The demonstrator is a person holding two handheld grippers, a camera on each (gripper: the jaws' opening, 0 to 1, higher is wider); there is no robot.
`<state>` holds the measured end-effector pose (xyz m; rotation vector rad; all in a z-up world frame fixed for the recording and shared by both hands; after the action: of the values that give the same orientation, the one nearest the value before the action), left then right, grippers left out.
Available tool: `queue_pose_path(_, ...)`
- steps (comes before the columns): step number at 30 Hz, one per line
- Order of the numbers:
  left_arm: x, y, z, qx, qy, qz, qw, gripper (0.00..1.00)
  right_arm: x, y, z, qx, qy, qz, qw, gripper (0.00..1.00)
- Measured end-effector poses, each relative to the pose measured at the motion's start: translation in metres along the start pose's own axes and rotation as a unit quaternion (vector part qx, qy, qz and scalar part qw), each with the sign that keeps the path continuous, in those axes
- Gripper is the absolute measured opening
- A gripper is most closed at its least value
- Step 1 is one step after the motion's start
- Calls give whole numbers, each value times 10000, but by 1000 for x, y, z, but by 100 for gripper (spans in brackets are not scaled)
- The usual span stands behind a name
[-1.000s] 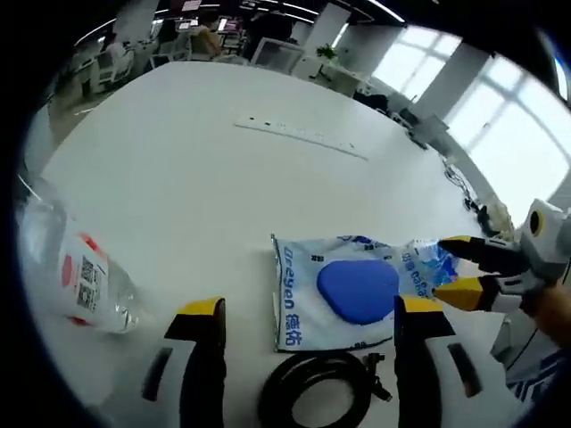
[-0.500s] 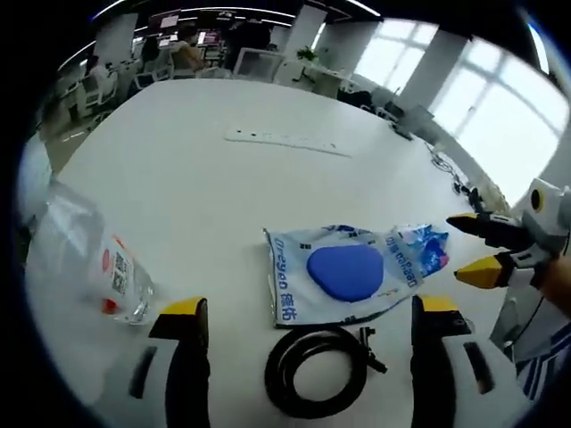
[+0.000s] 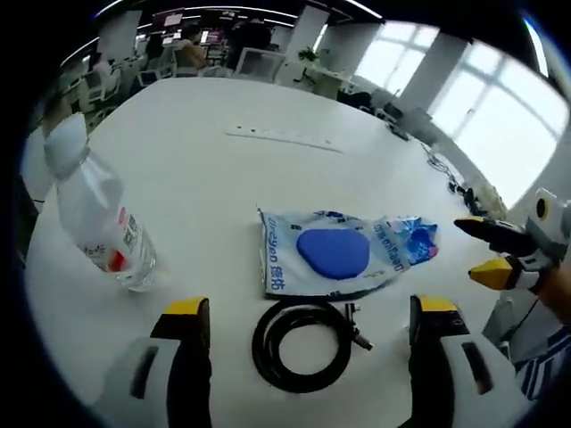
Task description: Arrange the tabletop items into an orderly group along one side of the table until the central work area is clear of visible clutter.
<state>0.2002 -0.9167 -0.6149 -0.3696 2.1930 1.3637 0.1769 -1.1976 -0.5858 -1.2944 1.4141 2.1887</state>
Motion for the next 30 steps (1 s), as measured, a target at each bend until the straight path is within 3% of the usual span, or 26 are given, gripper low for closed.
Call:
queue_pose_path(4, 22, 6, 0, 73, 3, 18, 10000, 90, 25, 15, 12, -199, 164, -239, 9994, 74)
queue_pose_path(9, 45, 17, 3, 77, 373, -58, 9993, 87, 62, 31, 37, -227, 57, -758, 9968, 80)
queue_pose_path(13, 57, 26, 1, 140, 559, -70, 9983, 87, 89, 22, 57, -187, 108, -713, 9972, 84)
queue_pose_path(17, 65, 43, 0, 148, 662, -192, 9975, 86, 101, 9, 69, -72, 290, -611, 9977, 83)
queue_pose_path(22, 74, 62, 0, 123, 462, -510, 9976, 87, 99, -2, 71, 34, 432, -932, 9947, 83)
queue_pose_path(24, 78, 65, 4, 199, 437, -577, 9972, 86, 102, -7, 69, 33, 433, -841, 9955, 82)
queue_pose_path(26, 82, 67, 6, 203, 564, -533, 9968, 86, 106, -11, 66, 26, 127, -711, 9974, 79)
queue_pose_path(27, 85, 69, 8, 190, 635, -575, 9961, 86, 105, -11, 63, 77, -70, -841, 9964, 77)
queue_pose_path(30, 93, 75, 6, 214, 868, -743, 9932, 86, 100, -12, 62, 136, 197, -883, 9958, 77)
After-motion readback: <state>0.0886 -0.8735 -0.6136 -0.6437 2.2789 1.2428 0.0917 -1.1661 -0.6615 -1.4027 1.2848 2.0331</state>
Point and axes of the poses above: the point that each gripper's makers call its tool centre point, and the gripper's own axes: y roughly backward along the fingers, z roughly to its left, x roughly out of its underside, the point moved 10 cm from there along y, roughly backward along the fingers, and after that the axes turned 4 degrees about z, right-handed, at the moved point
